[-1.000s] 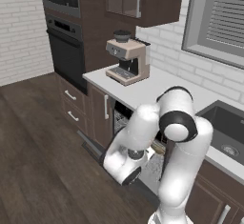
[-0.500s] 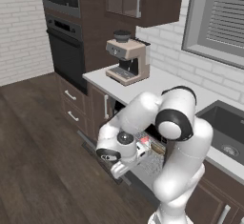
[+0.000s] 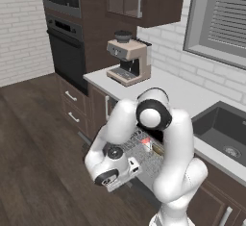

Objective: Pick up the cup and bowl from the counter, place them in the dishwasher, and close the dishwasher door.

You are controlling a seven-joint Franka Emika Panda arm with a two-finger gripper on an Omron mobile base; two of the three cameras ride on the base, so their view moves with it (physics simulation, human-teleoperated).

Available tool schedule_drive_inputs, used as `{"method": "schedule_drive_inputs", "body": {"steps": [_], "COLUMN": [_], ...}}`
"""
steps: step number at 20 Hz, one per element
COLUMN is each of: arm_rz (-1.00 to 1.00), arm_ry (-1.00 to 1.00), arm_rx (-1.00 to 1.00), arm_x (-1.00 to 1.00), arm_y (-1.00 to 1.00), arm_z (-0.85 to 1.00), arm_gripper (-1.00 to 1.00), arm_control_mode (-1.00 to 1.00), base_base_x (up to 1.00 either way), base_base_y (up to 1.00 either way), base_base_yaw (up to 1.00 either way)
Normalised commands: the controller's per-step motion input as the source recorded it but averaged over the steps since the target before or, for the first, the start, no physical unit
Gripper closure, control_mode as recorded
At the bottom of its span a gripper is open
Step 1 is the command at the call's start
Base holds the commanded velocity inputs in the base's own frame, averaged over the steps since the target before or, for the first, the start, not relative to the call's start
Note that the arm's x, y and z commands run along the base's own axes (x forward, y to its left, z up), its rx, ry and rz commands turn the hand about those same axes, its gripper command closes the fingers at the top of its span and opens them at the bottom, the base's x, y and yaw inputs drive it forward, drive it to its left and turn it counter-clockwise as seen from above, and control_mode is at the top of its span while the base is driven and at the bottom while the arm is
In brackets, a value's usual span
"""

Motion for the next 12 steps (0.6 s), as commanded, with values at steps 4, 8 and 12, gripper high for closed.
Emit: {"method": "schedule_drive_inputs", "body": {"steps": [4,8,12], "arm_rz": [-0.08,-0.04,-0.09], "arm_ry": [0.18,0.26,0.12], "arm_rx": [-0.48,-0.48,-0.61], "arm_x": [0.02,0.53,1.00], "arm_y": [0.99,0.86,0.55], "arm_z": [-0.13,-0.37,-0.78], "arm_gripper": [-1.00,-1.00,-1.00], "arm_control_mode": [-1.00,-1.00,-1.00], "base_base_x": [0.00,0.00,0.00], "base_base_y": [0.00,0.00,0.00], "base_base_yaw": [0.00,0.00,0.00]}}
